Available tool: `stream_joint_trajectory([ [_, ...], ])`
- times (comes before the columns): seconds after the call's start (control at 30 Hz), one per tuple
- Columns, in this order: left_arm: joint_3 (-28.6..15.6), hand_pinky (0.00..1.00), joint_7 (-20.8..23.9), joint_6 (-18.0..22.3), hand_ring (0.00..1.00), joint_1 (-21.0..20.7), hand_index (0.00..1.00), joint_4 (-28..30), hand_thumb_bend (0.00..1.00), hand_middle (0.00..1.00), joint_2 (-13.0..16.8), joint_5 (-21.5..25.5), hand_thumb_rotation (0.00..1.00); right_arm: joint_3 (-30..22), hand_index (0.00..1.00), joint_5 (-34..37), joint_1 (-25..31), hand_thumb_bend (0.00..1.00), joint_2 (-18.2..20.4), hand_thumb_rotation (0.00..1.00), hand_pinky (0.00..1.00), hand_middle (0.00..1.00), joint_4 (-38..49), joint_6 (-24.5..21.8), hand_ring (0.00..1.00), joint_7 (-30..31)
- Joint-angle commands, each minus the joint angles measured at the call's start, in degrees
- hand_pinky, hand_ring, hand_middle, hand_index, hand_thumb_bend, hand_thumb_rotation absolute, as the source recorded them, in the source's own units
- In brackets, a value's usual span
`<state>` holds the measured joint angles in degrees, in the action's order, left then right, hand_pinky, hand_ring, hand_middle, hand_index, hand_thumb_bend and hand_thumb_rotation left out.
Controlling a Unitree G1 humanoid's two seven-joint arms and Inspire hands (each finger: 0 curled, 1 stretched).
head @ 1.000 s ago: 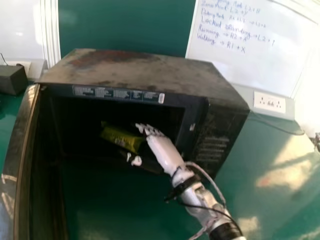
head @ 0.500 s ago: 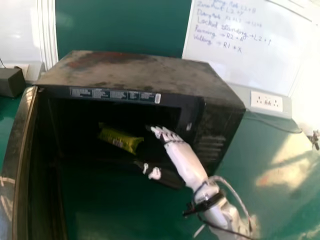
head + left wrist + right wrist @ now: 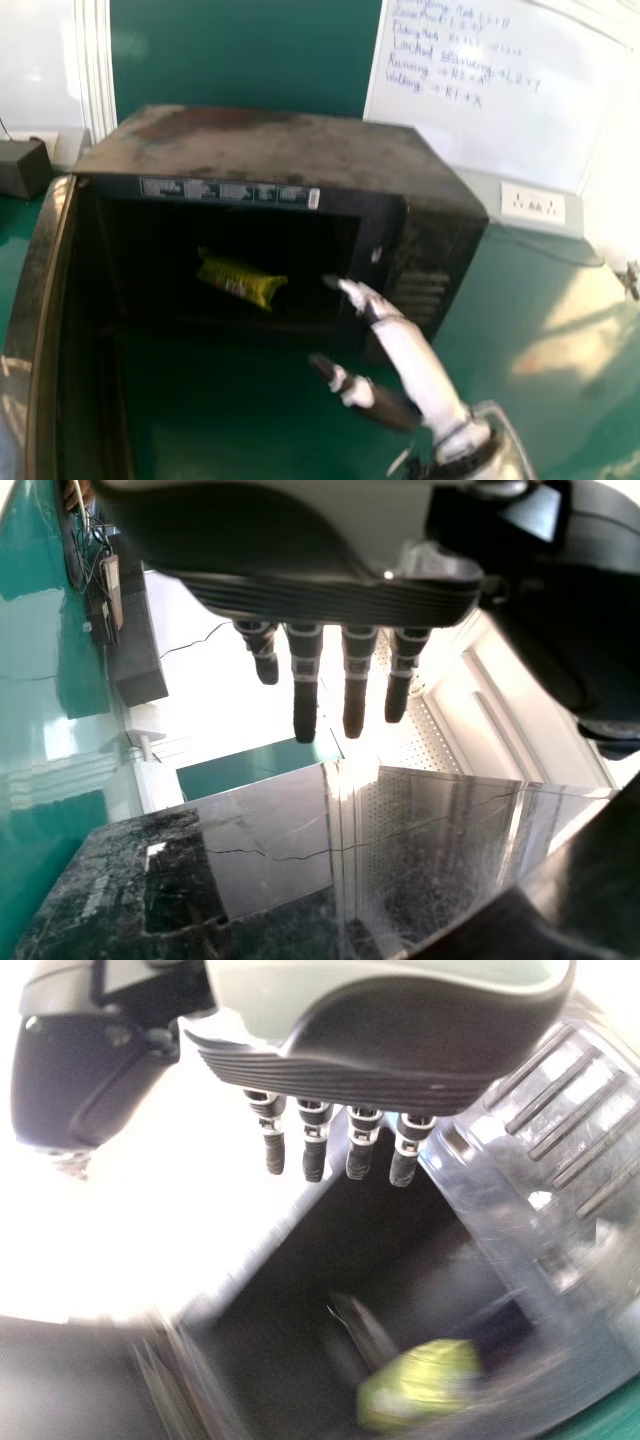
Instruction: Put biscuit inside oven
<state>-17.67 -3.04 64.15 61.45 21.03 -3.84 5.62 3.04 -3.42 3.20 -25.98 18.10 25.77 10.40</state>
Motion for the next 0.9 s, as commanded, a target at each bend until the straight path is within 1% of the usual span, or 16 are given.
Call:
stream_joint_trajectory([
  [0.0,-0.79,0.85,-0.05,-1.12,0.92,-0.15,0.93,1.04,0.62,0.94,0.00,0.24,1.00,-0.13,1.00,12.13,4.69,0.87,1.94,0.86,1.00,1.00,3.26,-2.47,1.00,3.17],
  [0.03,-0.91,0.83,-0.04,-1.16,0.92,-0.35,0.94,1.11,0.63,0.95,-0.02,0.15,1.00,-0.43,1.00,15.65,6.73,0.87,1.91,0.86,1.00,1.00,4.84,-4.75,1.00,4.22],
  [0.07,-1.14,0.83,-0.01,-1.11,0.93,-0.59,0.95,1.07,0.65,0.95,-0.09,-0.05,1.00,-0.92,1.00,18.19,8.46,0.86,1.74,0.86,1.00,1.00,5.87,-6.07,1.00,5.20],
  [0.13,-1.56,0.85,-0.09,-1.05,0.94,-0.83,0.98,0.97,0.69,0.97,-0.11,-0.33,1.00,-2.26,1.00,21.63,11.07,0.86,1.68,0.86,1.00,1.00,6.72,-7.45,1.00,6.92],
  [0.2,-2.14,0.86,-0.13,-1.14,0.95,-0.98,0.99,1.02,0.74,0.98,-0.35,-0.83,1.00,-3.66,1.00,24.34,12.67,0.84,2.10,0.87,0.99,1.00,6.80,-8.04,1.00,8.40],
  [0.3,-2.75,0.87,-0.14,-1.45,0.95,-1.27,0.99,1.17,0.77,0.97,-0.33,-1.39,1.00,-5.54,1.00,29.80,14.42,0.83,2.10,0.88,0.99,1.00,7.41,-9.75,1.00,11.37],
  [0.43,-3.32,0.94,-0.25,-2.13,0.97,-1.87,0.99,1.45,0.81,0.98,0.08,-1.64,1.00,-8.85,1.00,39.31,17.13,0.80,1.02,0.88,0.99,1.00,8.72,-14.36,1.00,16.20],
  [0.47,-3.45,0.95,-0.33,-2.40,0.98,-1.96,0.99,1.64,0.81,0.99,0.21,-1.65,1.00,-9.80,1.00,40.72,17.78,0.80,0.67,0.88,0.99,1.00,8.94,-15.18,1.00,17.40],
  [0.57,-4.04,0.93,-0.44,-3.08,1.00,-2.41,1.00,2.15,0.79,1.00,0.33,-1.84,1.00,-13.06,1.00,43.87,19.82,0.78,-0.48,0.90,0.99,1.00,9.23,-17.67,1.00,20.55],
  [0.67,-5.30,0.92,-0.34,-3.18,1.00,-2.61,1.00,2.47,0.77,1.00,0.09,-2.62,1.00,-16.01,1.00,46.36,21.26,0.74,-0.43,0.94,0.97,1.00,8.89,-19.89,1.00,22.56],
  [0.7,-5.72,0.93,-0.36,-3.41,0.99,-2.46,1.00,2.74,0.77,1.00,0.14,-2.95,1.00,-17.00,1.00,47.36,22.00,0.73,-0.44,0.95,0.97,1.00,9.03,-21.32,1.00,22.50],
  [0.77,-7.17,0.94,-0.12,-3.49,0.98,-2.75,0.99,3.24,0.78,1.00,-0.37,-4.37,0.98,-18.82,0.98,49.75,23.37,0.72,-0.26,0.96,0.97,1.00,9.29,-23.85,1.00,22.72],
  [0.87,-10.04,0.99,0.46,-2.15,1.00,-4.63,1.00,2.95,0.73,1.00,-1.10,-7.31,0.96,-21.15,0.97,52.58,24.29,0.67,0.64,0.98,0.93,1.00,8.52,-25.70,1.00,23.96],
])
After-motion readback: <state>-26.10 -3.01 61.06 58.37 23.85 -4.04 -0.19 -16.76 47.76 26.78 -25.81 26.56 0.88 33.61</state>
